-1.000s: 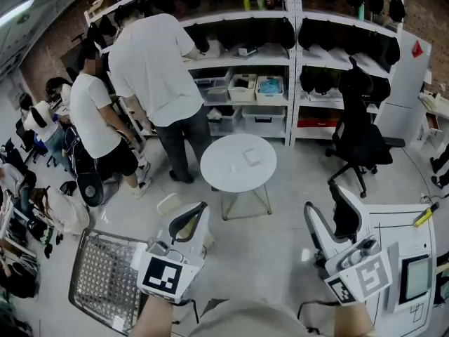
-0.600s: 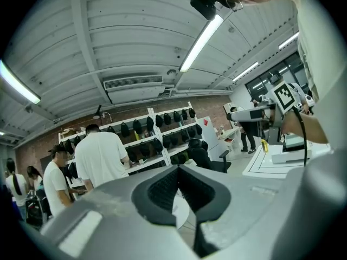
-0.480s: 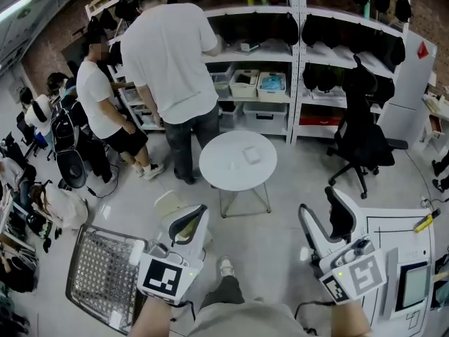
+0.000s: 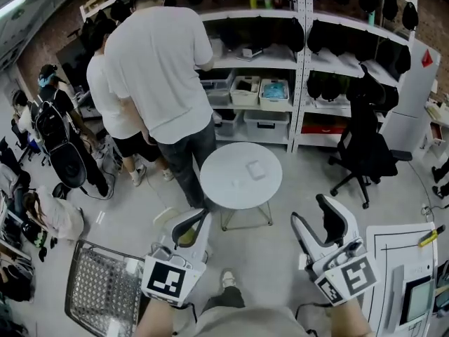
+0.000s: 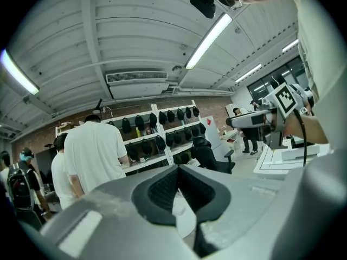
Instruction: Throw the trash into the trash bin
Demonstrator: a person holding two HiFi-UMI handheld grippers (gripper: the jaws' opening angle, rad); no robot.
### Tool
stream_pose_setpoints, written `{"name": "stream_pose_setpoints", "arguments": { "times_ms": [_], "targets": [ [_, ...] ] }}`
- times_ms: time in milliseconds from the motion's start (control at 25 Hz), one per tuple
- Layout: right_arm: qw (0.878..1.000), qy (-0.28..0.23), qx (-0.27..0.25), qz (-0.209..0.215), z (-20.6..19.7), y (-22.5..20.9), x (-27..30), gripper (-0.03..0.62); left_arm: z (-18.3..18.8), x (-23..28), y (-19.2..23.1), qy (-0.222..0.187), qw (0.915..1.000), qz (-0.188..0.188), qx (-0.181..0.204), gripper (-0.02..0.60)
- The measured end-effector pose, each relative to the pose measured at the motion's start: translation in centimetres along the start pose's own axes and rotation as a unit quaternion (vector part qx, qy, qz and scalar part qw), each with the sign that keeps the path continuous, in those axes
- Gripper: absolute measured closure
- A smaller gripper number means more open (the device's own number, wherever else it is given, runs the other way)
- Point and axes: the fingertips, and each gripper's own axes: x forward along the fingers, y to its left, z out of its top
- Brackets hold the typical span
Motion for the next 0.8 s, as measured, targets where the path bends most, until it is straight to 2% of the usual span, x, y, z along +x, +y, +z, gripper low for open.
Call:
{"name": "stream_pose_setpoints", "arguments": {
  "times_ms": [320,520,800],
  "targets": [
    [1.0,-0.003,-0.004,-0.006,-0.6,-1.0,10.2,0.349,-1.5,4.8,9.5,-0.006,1.0,0.005,0.0,0.579],
    [1.0,-0.011,-0.003,-0.01,-1.2,-1.1,16.5,0.345,-3.2,8.2,15.4,-0.005,1.0,-0.004,-0.004,0.58],
    [1.0,0.008,-0.009,-0.017,-3.9,-1.1,23.0,0.344,-5.4,11.5,20.5,-0.009,0.9998,-0.015,0.011,0.58]
  ]
}}
